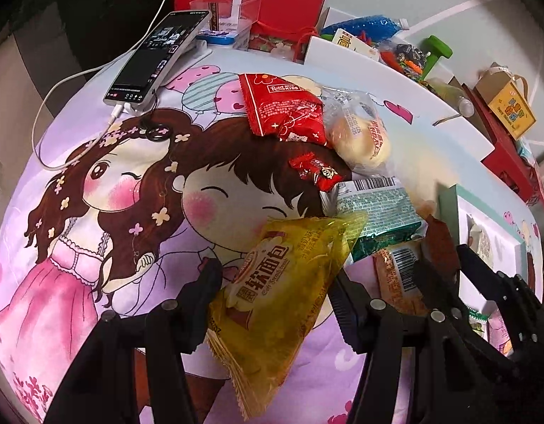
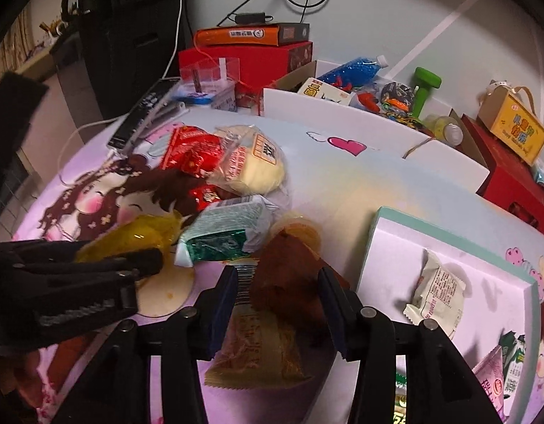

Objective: Organize snacks
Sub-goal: 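Lift the brown packet with the right tool while the left tool holds the yellow bag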

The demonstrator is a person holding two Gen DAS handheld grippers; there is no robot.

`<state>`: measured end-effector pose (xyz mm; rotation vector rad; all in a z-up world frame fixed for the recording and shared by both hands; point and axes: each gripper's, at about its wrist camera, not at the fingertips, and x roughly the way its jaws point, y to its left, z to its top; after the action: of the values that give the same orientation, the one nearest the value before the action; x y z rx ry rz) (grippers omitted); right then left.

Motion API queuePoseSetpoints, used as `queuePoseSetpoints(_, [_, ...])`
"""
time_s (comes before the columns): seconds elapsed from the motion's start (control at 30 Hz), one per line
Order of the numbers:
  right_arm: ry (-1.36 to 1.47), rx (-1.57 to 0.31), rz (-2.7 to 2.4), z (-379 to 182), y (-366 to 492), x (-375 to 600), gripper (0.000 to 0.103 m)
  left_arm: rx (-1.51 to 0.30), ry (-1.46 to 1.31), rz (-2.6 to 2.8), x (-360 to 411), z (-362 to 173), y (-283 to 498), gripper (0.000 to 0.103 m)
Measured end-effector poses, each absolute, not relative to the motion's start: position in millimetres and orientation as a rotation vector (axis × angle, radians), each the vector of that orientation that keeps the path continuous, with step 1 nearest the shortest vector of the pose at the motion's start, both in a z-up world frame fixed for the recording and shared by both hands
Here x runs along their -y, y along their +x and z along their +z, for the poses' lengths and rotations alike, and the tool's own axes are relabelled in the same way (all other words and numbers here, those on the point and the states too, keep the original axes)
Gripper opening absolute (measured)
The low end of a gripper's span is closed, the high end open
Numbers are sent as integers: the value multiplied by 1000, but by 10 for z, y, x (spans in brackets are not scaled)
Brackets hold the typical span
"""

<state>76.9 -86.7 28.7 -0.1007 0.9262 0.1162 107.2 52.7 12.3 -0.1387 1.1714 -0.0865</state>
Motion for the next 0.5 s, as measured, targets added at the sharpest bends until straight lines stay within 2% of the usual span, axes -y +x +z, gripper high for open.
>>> queuePoseSetpoints(0.27, [-89, -926, 87, 219, 814, 943, 51, -1176, -144, -89, -531, 89, 1084, 61])
queuePoseSetpoints(0.5, [-56, -920, 75, 305, 777, 1003, 39, -1174, -123, -102, -471, 110, 1066, 61])
